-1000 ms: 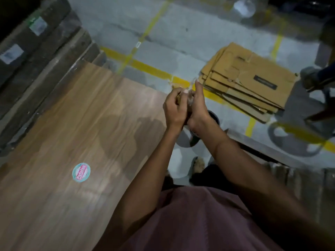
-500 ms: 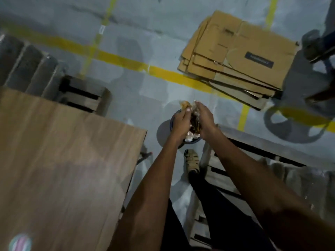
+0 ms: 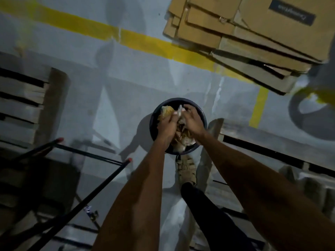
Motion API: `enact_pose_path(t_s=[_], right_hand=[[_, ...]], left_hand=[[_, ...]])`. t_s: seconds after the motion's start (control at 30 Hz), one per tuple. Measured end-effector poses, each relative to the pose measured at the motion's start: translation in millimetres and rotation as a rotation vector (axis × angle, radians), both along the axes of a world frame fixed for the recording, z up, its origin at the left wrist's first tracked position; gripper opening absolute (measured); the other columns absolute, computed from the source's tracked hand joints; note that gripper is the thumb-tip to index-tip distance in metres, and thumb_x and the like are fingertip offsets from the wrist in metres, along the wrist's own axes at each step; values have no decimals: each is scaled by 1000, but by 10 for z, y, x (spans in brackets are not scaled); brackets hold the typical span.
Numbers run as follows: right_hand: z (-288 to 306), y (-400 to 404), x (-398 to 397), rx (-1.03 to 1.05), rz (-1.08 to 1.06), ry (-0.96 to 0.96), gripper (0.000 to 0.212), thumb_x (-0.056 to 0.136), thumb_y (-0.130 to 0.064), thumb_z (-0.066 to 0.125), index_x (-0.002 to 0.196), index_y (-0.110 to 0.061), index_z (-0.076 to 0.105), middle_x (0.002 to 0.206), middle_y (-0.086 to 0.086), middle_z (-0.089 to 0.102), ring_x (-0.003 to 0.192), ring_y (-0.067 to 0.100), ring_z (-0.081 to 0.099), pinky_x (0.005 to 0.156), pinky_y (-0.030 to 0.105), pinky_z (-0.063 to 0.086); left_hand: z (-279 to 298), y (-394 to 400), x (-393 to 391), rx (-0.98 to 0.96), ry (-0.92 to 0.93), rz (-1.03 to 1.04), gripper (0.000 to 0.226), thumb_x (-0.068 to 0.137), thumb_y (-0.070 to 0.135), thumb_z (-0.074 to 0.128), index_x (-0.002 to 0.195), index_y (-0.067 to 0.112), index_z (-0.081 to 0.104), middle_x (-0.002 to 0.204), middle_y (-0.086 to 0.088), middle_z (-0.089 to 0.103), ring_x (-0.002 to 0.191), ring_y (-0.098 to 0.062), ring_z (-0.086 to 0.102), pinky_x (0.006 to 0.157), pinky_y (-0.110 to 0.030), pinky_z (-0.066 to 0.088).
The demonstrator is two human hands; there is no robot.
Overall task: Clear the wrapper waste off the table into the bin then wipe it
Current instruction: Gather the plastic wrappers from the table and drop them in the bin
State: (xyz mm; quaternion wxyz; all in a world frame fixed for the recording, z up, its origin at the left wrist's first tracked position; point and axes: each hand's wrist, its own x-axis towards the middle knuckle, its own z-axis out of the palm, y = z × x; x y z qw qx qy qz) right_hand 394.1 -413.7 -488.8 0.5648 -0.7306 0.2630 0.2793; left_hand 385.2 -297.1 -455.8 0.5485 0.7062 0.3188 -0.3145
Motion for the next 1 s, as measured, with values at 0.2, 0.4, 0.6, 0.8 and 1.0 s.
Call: enact_pose_path(t_s=[0.2,0.4,0.6,0.8,1.0], right_hand=[[-827,-19,100,-245,220,-119,51,88,-54,44,130,-30,59,122,17,64,108,34,64,98,53,52],[-539,-8,235,-323,328,-65,41,102,-38,56,137,-18,55,133,19,57,116,36,60,100,45,49],[-129,-78,336,-307,341,23,36,104,-24,53,138,-15,61,124,13,70,114,29,64,93,26,42],[501,-218,296,-266,74,141,32,96,-17,58,124,-20,73,121,7,68,105,31,67,97,48,59],[1621,44,-165,-93,-264,148,20,95,-14,56,99,-27,71,111,17,74,69,22,63,58,32,51]], left_hand=[[-828,31,20,214,-102,-245,57,94,58,38,136,28,62,138,-11,61,124,-30,57,108,-49,46],[-732,52,45,279,-121,-316,45,104,24,50,149,26,49,158,-15,36,142,-34,40,117,-43,33],[-478,161,-69,284,-119,-360,49,104,23,49,153,27,43,162,-11,31,144,-35,37,117,-47,35],[216,258,-171,204,-93,-284,52,105,24,47,155,30,37,148,-12,53,130,-34,53,106,-42,46],[1316,365,-520,125,-104,-201,43,104,19,49,147,17,50,137,-15,61,122,-32,58,99,-35,47]])
